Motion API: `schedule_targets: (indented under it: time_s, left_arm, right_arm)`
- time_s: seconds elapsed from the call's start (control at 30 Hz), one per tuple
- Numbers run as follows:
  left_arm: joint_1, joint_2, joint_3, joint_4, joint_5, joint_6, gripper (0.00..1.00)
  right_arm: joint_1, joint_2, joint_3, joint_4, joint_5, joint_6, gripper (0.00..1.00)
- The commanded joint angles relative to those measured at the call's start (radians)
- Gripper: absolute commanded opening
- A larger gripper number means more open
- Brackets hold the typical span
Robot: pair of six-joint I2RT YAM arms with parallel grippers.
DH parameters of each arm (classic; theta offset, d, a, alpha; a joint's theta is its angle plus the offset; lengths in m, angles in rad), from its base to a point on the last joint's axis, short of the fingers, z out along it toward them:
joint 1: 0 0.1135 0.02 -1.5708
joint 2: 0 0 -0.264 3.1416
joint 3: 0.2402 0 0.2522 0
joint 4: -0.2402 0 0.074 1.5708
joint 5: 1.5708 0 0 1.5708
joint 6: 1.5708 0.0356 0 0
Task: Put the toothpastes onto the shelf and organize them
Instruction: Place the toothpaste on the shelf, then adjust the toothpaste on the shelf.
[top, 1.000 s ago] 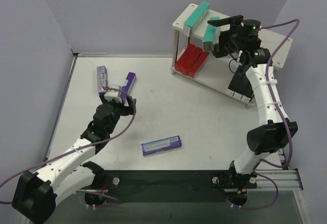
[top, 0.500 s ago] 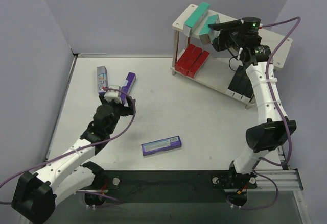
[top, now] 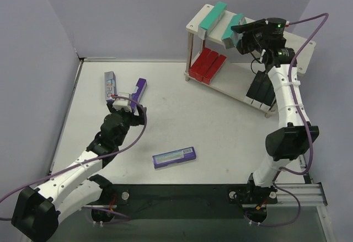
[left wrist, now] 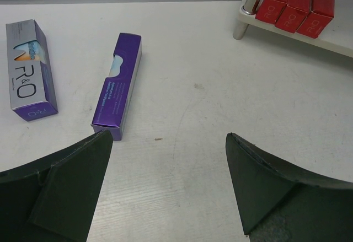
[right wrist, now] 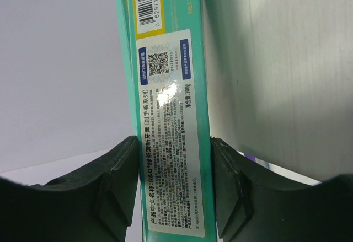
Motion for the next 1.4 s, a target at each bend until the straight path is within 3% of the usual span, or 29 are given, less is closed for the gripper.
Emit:
schedule_targets:
  time_s: [0.0, 0.13, 0.33, 0.53, 0.7, 0.83, 0.87, 1.0, 1.1, 1.37]
  left_arm:
    - [-0.01, -0.016, 0.04, 0.02, -0.011, 0.018, 0.95]
    - [-0.016, -0.016, 0.04, 0.019, -0.014, 0.021, 0.95]
    - [-0.019, -0.018, 0.04, 0.019, -0.012, 0.021, 0.95]
    - [-0.024, -0.021, 0.039, 0.017, -0.017, 0.021, 0.95]
    - [-0.031, -0.022, 0.043, 0.015, -0.023, 0.022, 0.95]
    - [-0.044, -0.025, 0.048, 0.003, -0.044, 0.024, 0.95]
    - [-0.048, -0.027, 0.05, 0.0, -0.054, 0.024, 0.95]
    - [-0.068, -0.042, 0.056, -0.02, -0.066, 0.025, 0.95]
    - [-0.076, -0.059, 0.06, -0.029, -0.067, 0.022, 0.95]
    - [-0.096, -0.088, 0.065, -0.038, -0.092, 0.01, 0.95]
  right_arm:
    - [-0.012, 0.009, 0.04, -0.057, 0.001, -0.113, 0.47]
    - [-0.011, -0.007, 0.043, -0.117, 0.044, -0.201, 0.53]
    - [-0.012, -0.032, 0.057, -0.162, 0.075, -0.268, 0.76]
    - [0.003, -0.072, 0.071, -0.192, 0.128, -0.365, 0.8]
    - [0.089, -0.118, 0.092, -0.205, 0.242, -0.515, 0.82]
    - [0.25, -0.139, 0.089, -0.205, 0.507, -0.789, 0.84]
    - [0.282, -0.138, 0.088, -0.205, 0.634, -0.831, 0.84]
    - [0.446, -0.115, 0.092, -0.191, 0.899, -0.969, 0.84]
    - [0.497, -0.083, 0.107, -0.162, 1.051, -1.06, 0.84]
    - [0.532, 0.012, 0.181, -0.134, 1.158, -1.123, 0.81]
